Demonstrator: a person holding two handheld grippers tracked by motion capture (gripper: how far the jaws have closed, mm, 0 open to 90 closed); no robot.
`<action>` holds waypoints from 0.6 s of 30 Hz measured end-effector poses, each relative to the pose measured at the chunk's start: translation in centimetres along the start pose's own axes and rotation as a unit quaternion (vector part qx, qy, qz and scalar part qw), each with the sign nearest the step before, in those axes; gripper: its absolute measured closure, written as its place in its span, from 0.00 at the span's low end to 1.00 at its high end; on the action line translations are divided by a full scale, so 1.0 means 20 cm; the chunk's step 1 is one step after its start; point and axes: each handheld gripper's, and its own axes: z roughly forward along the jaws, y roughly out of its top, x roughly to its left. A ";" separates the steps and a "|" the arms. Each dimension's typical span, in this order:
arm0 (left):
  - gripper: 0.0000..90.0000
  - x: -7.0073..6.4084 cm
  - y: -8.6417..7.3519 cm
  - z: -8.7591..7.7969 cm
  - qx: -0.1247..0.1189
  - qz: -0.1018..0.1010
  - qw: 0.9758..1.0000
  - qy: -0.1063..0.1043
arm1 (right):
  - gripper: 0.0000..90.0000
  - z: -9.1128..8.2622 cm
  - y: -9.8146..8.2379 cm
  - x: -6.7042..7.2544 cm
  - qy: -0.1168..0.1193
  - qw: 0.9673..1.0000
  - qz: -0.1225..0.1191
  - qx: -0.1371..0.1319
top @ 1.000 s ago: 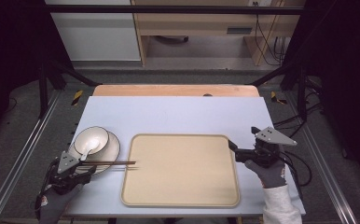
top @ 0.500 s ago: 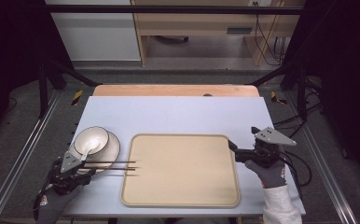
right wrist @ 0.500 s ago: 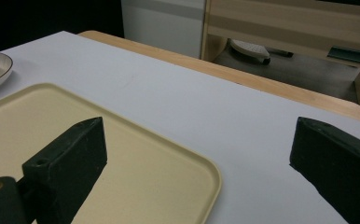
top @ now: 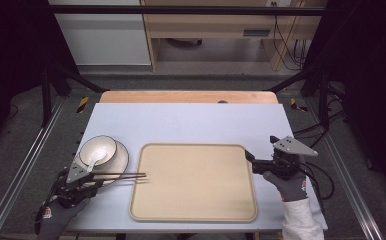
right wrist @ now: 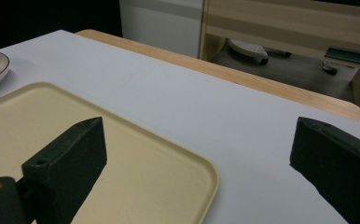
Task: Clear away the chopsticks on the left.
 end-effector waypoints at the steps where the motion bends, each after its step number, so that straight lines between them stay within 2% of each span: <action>1: 0.65 0.00 0.00 0.00 0.001 0.002 1.000 0.001 | 0.04 0.00 0.00 0.00 0.000 1.000 0.000 0.000; 3: 0.70 -0.01 0.00 -0.01 0.005 0.009 1.000 0.001 | 0.04 0.00 0.00 0.00 -0.001 1.000 -0.001 0.001; 8: 0.74 -0.01 0.01 -0.01 0.007 0.015 1.000 -0.002 | 0.04 0.00 0.00 0.00 -0.002 1.000 -0.001 0.002; 13: 0.70 0.00 0.00 0.00 0.003 0.018 1.000 -0.002 | 0.04 0.00 0.00 0.00 -0.002 1.000 -0.003 0.002; 14: 0.69 0.00 0.00 0.00 0.001 0.011 1.000 -0.007 | 0.04 0.00 0.00 0.00 -0.002 1.000 -0.003 0.002; 18: 0.71 0.01 0.01 0.01 0.002 0.007 1.000 -0.012 | 0.04 0.00 0.00 0.00 -0.003 1.000 -0.004 0.002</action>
